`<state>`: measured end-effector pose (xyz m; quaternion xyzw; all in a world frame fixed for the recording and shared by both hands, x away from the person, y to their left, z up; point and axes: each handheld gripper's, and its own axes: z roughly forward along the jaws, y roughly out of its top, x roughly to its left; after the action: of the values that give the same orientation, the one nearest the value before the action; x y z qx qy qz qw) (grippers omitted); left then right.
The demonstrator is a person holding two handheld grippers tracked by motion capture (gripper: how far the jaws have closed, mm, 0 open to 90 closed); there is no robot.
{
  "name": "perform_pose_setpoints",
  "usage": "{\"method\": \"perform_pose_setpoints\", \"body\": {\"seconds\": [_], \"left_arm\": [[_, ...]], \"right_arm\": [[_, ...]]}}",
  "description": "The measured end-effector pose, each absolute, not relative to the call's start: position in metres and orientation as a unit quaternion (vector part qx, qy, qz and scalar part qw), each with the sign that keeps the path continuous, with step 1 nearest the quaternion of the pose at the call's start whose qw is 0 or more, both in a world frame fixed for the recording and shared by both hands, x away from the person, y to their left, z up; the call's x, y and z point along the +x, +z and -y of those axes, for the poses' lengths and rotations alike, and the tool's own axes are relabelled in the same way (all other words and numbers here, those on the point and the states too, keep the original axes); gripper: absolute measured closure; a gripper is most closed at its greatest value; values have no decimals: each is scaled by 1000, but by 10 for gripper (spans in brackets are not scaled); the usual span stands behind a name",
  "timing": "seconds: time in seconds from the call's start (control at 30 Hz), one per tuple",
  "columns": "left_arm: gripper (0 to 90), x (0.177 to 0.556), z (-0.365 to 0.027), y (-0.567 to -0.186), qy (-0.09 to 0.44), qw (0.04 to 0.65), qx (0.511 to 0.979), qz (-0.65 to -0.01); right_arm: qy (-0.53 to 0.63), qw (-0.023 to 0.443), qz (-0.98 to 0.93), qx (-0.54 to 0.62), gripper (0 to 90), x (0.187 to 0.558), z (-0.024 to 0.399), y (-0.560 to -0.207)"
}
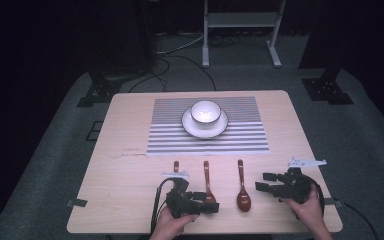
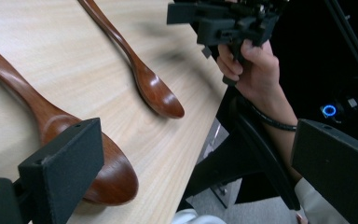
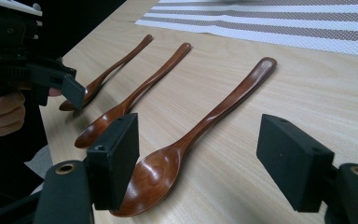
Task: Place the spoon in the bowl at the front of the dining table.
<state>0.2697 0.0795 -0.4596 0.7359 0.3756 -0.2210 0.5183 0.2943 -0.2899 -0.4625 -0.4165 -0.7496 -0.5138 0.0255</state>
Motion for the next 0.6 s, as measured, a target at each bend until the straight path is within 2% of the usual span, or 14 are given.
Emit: {"method": "perform_pose_setpoints", "body": {"seconds": [0.6], "left_arm": [[19,263,-63,-469,-244,493,752,-364]], "right_arm": [[-513,27,751,-414,285,294,288,-462]]}}
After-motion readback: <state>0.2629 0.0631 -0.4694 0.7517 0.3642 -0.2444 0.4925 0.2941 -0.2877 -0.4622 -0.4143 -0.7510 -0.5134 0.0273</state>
